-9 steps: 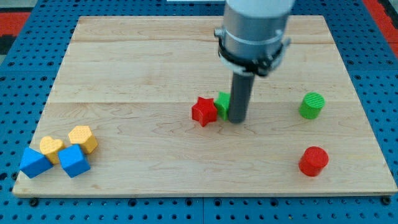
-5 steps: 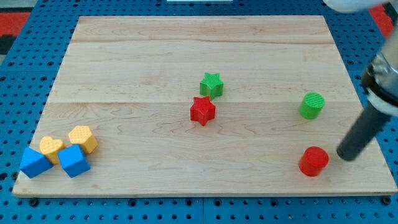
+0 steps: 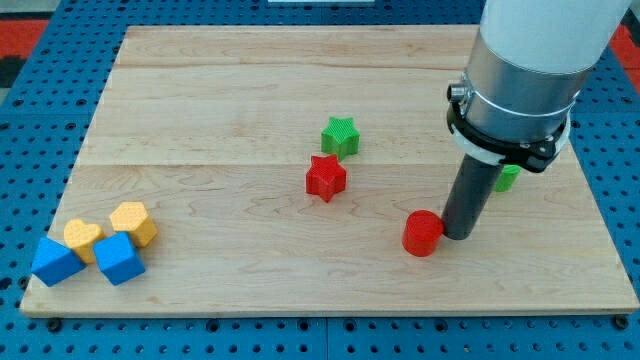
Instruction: Push the red circle to the bottom left of the red star
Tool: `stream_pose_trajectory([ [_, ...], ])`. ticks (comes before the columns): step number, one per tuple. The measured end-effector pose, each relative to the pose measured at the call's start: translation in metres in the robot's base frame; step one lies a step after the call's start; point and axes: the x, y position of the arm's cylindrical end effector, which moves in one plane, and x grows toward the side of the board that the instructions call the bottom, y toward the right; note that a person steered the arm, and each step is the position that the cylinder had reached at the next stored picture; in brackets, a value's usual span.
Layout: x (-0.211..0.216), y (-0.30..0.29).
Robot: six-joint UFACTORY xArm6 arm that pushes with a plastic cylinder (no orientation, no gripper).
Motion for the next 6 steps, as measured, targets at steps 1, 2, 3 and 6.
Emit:
stream_pose_trajectory([
  [1,-0.008,0.003],
  [2,-0.014,-0.007],
  [3,-0.004,-0.057],
  [6,0.025,-0.086],
])
